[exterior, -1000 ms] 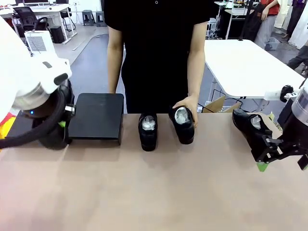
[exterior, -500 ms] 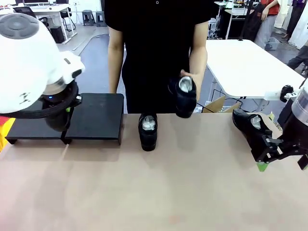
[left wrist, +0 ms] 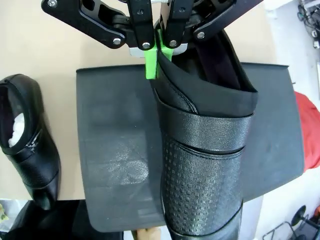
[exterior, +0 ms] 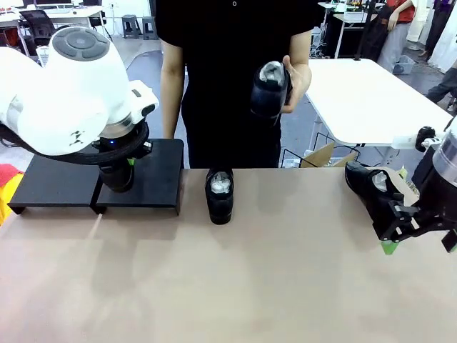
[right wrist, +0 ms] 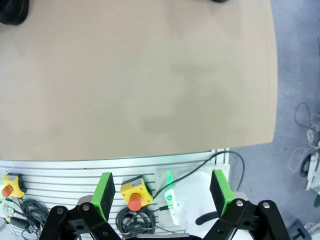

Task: Organize the shoes by placing them on the stand.
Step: Place the Shoe from the middle of the table onto the Shoes Stand.

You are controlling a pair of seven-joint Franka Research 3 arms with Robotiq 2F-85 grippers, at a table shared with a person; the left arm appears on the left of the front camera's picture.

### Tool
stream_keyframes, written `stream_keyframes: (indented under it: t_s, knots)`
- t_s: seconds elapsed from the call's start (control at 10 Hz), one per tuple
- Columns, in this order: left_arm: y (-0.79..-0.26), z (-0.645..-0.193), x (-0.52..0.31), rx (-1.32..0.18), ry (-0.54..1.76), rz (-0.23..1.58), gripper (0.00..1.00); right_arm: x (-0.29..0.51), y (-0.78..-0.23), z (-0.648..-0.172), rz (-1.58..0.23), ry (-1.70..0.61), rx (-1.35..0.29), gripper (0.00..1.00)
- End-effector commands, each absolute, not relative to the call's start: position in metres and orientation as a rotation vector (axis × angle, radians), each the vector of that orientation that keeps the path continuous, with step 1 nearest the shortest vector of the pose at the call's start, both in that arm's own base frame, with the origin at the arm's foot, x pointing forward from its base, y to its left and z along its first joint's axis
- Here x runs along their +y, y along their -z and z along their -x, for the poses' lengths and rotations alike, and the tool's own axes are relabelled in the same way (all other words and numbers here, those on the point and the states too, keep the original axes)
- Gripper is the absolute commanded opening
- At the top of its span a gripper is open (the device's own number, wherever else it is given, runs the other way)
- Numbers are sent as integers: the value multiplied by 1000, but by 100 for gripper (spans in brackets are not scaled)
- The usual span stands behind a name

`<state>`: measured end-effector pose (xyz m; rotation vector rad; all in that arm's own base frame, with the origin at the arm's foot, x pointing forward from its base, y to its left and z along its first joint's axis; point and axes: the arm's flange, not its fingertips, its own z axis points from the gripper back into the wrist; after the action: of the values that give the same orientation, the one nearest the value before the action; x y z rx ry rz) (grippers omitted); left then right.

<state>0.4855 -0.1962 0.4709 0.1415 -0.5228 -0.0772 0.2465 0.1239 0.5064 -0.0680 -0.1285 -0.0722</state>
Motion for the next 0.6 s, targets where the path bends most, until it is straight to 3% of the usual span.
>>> stream_keyframes:
  t_s: [0.0,0.5]
  knots:
    - [-465,-495,-199,-530,49,-179,0,123,-507,-247,56,79,-128,100]
    - [-436,-498,-192,-502,76,-203,0,123,-507,-247,56,79,-128,100]
